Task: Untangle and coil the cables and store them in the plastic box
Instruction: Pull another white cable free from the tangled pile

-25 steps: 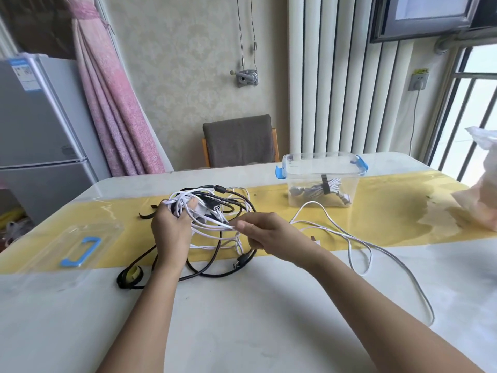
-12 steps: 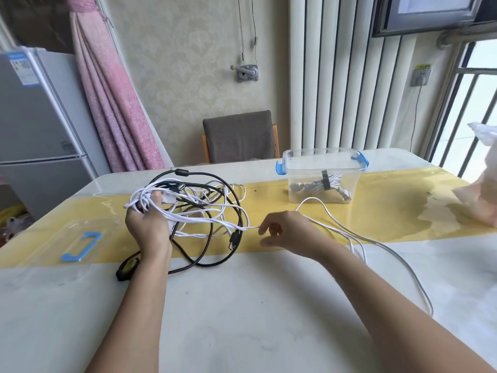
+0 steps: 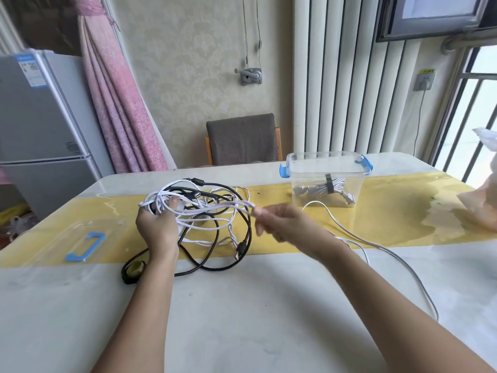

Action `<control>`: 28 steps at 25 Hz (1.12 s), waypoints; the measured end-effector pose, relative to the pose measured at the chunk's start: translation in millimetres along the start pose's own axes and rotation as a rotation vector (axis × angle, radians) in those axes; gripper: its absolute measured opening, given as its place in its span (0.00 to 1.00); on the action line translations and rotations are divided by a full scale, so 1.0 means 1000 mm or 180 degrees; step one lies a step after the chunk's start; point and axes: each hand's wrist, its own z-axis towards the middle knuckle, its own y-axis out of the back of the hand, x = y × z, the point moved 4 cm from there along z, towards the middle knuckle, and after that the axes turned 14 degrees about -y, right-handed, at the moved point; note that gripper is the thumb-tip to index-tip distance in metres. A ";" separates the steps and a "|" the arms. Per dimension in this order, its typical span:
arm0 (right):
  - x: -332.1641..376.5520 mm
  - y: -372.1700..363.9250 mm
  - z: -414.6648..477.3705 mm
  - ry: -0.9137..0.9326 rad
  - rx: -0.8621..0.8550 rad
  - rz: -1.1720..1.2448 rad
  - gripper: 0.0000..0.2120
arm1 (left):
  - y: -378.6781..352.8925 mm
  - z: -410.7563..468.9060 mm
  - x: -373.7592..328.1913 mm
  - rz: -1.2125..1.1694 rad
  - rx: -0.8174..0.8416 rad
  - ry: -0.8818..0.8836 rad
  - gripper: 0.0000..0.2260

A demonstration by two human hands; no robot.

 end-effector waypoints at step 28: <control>-0.005 0.064 -0.019 -0.0084 -0.0039 0.0062 0.21 | -0.100 -0.109 -0.048 0.0278 0.3516 -0.2308 0.32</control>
